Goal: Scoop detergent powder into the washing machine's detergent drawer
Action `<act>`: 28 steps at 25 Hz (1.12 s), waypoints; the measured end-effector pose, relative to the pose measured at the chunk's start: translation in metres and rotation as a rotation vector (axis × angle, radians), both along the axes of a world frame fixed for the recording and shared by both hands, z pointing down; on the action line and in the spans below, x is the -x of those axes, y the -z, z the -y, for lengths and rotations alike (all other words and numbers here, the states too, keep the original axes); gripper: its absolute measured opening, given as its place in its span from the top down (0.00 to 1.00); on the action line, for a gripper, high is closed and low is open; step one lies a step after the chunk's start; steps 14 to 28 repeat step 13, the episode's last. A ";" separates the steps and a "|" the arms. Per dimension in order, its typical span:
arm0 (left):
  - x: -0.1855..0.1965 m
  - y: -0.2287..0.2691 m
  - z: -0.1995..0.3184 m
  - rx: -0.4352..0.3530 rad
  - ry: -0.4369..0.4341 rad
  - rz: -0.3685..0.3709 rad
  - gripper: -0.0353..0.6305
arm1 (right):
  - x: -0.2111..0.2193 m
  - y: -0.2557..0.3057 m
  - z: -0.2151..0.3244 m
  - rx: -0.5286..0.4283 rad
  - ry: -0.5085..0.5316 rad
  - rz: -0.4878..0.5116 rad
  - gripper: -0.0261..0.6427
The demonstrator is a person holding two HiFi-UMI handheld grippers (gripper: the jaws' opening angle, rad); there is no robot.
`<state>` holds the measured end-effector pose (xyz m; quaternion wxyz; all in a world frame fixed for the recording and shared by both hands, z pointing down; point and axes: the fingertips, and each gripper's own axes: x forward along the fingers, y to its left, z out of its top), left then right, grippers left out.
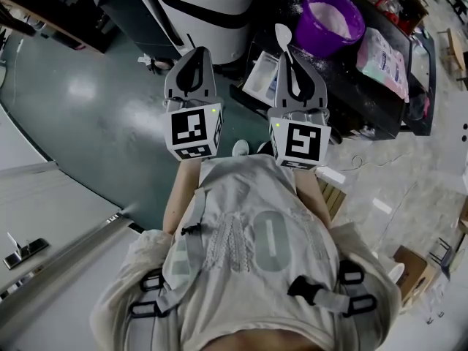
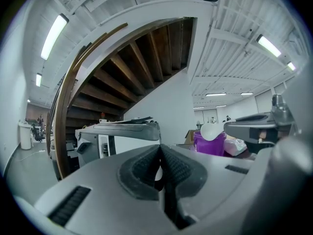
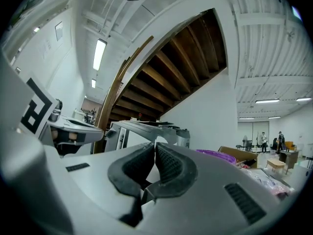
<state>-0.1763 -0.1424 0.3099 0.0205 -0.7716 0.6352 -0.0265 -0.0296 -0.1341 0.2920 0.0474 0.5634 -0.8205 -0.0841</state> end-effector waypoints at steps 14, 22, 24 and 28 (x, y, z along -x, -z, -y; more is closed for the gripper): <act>0.006 -0.005 0.008 0.017 0.018 -0.002 0.92 | 0.002 -0.003 0.010 0.017 0.021 0.012 0.94; 0.006 -0.005 0.008 0.017 0.018 -0.002 0.92 | 0.002 -0.003 0.010 0.017 0.021 0.012 0.94; 0.006 -0.005 0.008 0.017 0.018 -0.002 0.92 | 0.002 -0.003 0.010 0.017 0.021 0.012 0.94; 0.006 -0.005 0.008 0.017 0.018 -0.002 0.92 | 0.002 -0.003 0.010 0.017 0.021 0.012 0.94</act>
